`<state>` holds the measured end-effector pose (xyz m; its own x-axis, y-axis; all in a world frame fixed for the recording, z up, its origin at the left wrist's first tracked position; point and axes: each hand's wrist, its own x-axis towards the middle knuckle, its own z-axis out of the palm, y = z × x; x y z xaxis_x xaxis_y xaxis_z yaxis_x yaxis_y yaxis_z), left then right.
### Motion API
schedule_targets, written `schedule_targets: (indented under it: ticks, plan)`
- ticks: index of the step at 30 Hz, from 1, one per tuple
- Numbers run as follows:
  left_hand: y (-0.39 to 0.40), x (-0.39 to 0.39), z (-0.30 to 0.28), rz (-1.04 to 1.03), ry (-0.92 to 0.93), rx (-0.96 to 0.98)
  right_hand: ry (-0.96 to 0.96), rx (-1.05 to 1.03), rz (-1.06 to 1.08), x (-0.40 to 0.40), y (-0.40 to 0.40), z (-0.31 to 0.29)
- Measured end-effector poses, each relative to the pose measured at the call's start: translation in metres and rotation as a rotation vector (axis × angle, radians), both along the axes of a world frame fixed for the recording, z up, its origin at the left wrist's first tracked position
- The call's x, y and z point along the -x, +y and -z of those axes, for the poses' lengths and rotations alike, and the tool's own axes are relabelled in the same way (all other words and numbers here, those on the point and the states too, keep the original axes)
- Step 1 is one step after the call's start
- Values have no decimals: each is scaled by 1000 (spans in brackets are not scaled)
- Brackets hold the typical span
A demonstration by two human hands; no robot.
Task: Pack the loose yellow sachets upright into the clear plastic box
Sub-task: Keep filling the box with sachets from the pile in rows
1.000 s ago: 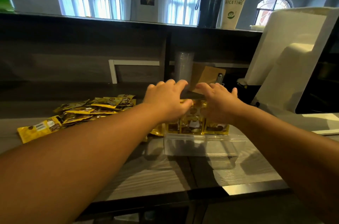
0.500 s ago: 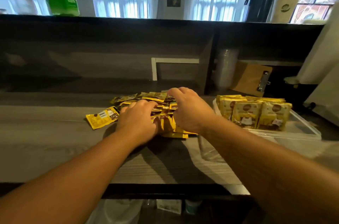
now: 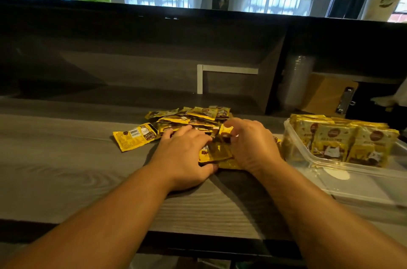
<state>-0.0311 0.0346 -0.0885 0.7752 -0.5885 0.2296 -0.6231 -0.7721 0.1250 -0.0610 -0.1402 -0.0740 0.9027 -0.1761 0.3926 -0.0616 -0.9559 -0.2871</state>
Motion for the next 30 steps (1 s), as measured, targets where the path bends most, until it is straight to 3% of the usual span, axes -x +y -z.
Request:
schedule_targets:
  ticks: [3,8,15,20,22,25,30]
  plan:
    - [0,-1,1,15,-4,28,-224,-157,-53,7,0,-2]
    - [1,2,-3,18,-37,98,-520,-587,-186,20,2,-8]
    - [1,9,-1,120,-66,130,-541,-836,-134,17,-2,-9]
    - [2,17,2,140,-125,403,-580,-951,-97,18,-2,-10]
    - [-1,18,3,109,-124,593,-595,-905,-94,22,-2,-11]
    - [-6,21,2,18,-137,853,-585,-993,-122,28,-1,-14]
    - [-6,16,-7,-208,181,1256,-467,-1087,-193,31,3,-18]
